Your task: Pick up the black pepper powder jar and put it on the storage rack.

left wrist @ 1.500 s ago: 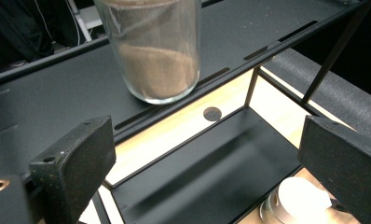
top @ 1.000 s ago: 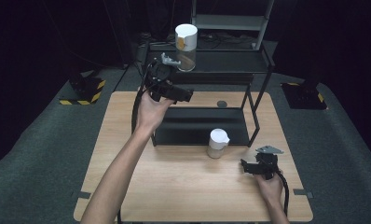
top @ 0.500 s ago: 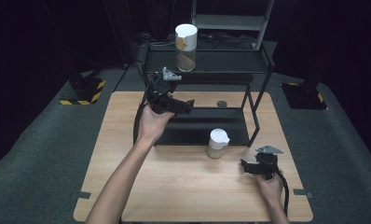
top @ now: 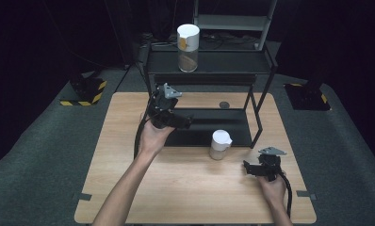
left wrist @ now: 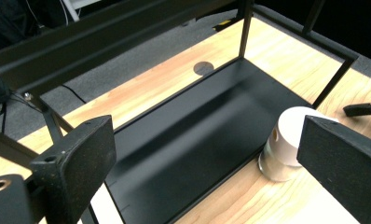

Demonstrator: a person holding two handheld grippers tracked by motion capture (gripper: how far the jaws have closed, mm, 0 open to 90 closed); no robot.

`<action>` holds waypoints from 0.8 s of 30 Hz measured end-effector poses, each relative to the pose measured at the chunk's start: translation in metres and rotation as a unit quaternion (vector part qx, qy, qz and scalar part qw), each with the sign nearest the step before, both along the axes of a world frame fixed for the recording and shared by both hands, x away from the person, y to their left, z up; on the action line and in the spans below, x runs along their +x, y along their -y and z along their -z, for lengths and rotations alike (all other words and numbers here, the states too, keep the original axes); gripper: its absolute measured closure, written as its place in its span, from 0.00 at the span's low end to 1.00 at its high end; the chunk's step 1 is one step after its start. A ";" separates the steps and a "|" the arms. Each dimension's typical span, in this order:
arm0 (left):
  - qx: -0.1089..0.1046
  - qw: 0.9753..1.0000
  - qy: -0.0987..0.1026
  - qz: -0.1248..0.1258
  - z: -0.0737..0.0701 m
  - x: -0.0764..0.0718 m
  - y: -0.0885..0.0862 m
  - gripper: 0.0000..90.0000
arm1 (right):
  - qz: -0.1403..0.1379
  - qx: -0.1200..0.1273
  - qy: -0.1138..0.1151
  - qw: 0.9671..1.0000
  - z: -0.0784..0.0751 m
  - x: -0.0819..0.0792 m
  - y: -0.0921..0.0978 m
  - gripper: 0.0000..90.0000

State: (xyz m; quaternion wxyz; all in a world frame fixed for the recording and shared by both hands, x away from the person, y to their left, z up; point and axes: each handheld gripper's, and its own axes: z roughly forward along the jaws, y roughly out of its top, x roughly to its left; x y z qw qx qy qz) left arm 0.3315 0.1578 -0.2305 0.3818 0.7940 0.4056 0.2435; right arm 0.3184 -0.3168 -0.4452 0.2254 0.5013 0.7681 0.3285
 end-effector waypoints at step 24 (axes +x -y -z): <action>0.008 0.999 -0.027 -0.019 0.063 -0.006 0.000 0.05 | 0.000 0.000 0.000 1.000 0.000 0.000 0.000 0.08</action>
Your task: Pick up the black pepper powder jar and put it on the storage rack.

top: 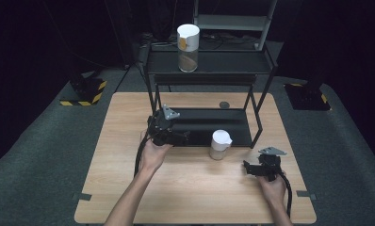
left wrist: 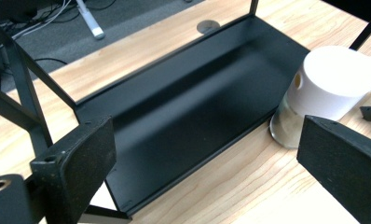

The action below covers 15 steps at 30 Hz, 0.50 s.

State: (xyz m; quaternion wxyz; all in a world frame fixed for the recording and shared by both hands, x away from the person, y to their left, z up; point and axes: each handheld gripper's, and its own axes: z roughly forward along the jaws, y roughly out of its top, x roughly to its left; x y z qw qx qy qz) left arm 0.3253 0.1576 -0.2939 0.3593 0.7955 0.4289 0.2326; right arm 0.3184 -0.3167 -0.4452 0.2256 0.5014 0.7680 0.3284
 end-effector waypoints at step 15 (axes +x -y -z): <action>0.000 1.000 -0.024 -0.003 0.046 -0.003 0.001 0.05 | 0.000 0.000 0.000 1.000 0.000 0.000 0.000 0.08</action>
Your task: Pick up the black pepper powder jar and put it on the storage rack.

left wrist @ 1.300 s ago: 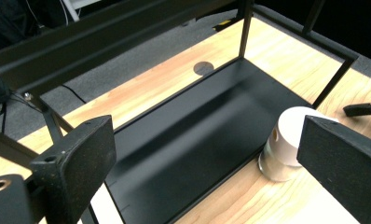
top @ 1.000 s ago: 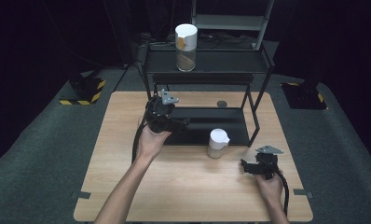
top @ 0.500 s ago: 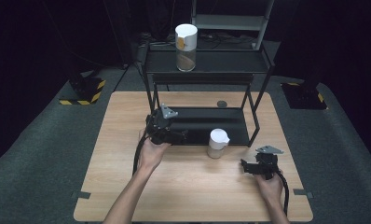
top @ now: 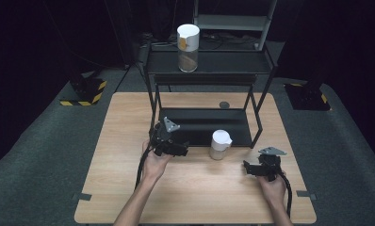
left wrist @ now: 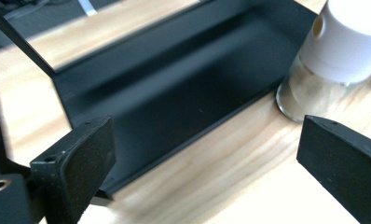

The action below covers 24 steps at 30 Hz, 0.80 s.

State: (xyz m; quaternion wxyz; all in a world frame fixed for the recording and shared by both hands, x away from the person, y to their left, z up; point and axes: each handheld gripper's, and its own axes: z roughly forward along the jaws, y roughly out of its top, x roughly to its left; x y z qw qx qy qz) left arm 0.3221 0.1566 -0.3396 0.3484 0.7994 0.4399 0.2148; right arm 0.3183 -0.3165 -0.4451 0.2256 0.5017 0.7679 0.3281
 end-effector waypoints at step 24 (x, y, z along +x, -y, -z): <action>0.011 0.999 -0.039 -0.033 0.079 -0.003 0.010 0.06 | 0.000 0.000 0.000 1.000 0.000 0.000 0.000 0.08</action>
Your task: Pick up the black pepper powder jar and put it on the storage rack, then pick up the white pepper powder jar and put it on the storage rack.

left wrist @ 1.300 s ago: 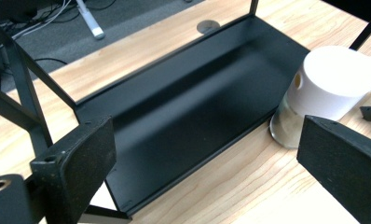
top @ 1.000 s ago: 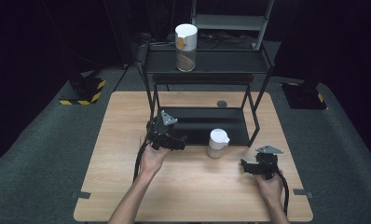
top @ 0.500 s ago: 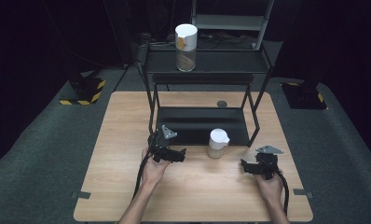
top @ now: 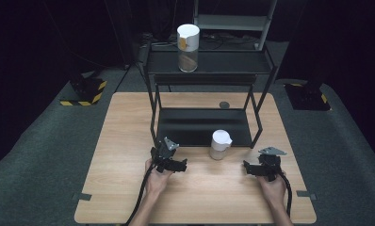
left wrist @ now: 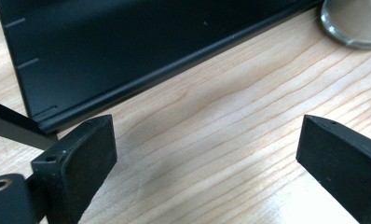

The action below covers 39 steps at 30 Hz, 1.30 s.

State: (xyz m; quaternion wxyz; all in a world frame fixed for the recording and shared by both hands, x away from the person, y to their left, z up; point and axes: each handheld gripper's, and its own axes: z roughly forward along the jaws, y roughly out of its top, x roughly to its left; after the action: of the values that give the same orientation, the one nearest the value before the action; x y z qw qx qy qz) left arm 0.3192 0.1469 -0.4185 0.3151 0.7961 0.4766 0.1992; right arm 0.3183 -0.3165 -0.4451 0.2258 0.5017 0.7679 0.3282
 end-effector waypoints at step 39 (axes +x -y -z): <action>-0.021 0.999 0.015 -0.031 0.031 -0.012 -0.002 0.06 | 0.010 -0.001 -0.003 1.000 0.000 0.000 -0.006 0.05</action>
State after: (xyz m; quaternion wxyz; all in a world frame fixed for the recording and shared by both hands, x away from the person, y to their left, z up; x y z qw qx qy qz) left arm 0.3077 0.1486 -0.4496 0.3324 0.7714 0.5000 0.2107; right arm 0.3185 -0.3109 -0.4447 0.2274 0.5103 0.7636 0.3236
